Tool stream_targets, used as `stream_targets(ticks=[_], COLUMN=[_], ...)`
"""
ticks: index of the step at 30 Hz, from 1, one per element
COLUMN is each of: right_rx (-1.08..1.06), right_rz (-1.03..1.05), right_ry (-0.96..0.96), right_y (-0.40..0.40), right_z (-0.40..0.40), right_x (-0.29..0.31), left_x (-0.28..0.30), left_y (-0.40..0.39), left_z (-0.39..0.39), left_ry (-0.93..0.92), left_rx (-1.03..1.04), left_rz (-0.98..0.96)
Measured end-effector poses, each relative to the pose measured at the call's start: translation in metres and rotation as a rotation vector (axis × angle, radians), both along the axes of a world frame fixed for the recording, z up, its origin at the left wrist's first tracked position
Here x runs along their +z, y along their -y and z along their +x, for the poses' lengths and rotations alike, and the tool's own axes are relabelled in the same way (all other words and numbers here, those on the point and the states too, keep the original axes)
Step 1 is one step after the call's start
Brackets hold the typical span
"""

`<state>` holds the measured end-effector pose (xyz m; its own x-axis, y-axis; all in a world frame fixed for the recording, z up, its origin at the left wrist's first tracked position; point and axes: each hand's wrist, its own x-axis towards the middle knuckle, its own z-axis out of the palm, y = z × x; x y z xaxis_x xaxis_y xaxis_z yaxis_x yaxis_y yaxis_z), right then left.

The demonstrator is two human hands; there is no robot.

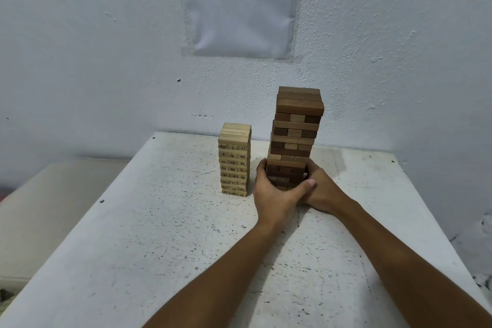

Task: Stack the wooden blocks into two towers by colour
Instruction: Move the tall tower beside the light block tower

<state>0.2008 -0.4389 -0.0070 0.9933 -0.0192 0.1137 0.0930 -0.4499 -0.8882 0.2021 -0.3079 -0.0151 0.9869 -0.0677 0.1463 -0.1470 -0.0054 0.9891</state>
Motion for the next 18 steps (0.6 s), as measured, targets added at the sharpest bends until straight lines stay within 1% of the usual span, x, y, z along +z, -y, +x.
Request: stream_targets(ticks=[7, 15, 18], right_rx=[0.016, -0.021, -0.060], right_rz=[0.006, -0.095, -0.096], right_ry=[-0.019, -0.053, -0.086], right_y=[0.001, -0.001, -0.001], right_z=[-0.002, -0.006, -0.010], right_x=[-0.001, 0.001, -0.001], left_x=[-0.001, -0.002, -0.001], left_y=[-0.002, -0.011, -0.018], left_z=[-0.001, -0.017, -0.026], left_ry=[-0.003, 0.018, 0.000], left_rx=[-0.002, -0.032, -0.054], left_rz=[0.004, -0.006, 0.001])
